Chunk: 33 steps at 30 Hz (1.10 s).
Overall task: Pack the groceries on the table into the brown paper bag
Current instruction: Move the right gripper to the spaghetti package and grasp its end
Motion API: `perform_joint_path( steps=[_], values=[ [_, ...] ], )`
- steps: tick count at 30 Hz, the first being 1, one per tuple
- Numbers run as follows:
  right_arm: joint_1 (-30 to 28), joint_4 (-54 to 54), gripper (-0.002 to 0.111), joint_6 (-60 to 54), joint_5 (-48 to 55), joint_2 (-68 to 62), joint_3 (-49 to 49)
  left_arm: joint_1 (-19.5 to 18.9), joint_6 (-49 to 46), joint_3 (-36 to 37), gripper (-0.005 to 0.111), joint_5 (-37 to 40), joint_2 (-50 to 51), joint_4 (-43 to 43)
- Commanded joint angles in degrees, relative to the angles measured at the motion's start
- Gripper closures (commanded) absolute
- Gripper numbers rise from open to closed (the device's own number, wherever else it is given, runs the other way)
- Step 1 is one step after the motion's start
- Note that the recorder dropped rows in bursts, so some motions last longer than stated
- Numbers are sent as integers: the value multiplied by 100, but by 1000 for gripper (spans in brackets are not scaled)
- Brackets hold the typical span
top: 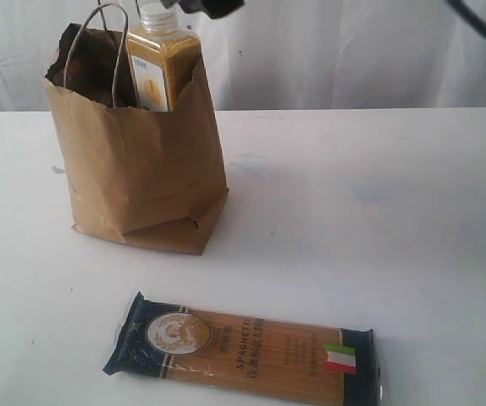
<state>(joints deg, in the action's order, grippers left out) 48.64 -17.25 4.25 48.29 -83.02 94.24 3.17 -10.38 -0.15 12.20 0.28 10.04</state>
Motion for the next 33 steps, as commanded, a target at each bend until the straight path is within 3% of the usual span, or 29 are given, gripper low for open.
perform_joint_path(
  steps=[1,7,13,22,30,33],
  values=[
    [341,178,41,18,177,1340,-1518,-22,-5,15,107,-16,-28,8],
    [692,1396,44,-946,188,2203,-2933,-22,-5,15,107,-16,-28,8],
    [848,2026,42,-1616,-25,1954,-3564,-22,-5,15,107,-16,-28,8],
    [846,2591,34,-2539,-1122,-154,-3542,-22,-5,15,107,-16,-28,8],
    [846,3242,34,-3614,-1225,-1461,-3142,-22,-5,15,107,-16,-28,8],
    [846,3221,28,-3877,-1269,-1908,-2669,-22,-5,15,107,-16,-28,8]
  ],
)
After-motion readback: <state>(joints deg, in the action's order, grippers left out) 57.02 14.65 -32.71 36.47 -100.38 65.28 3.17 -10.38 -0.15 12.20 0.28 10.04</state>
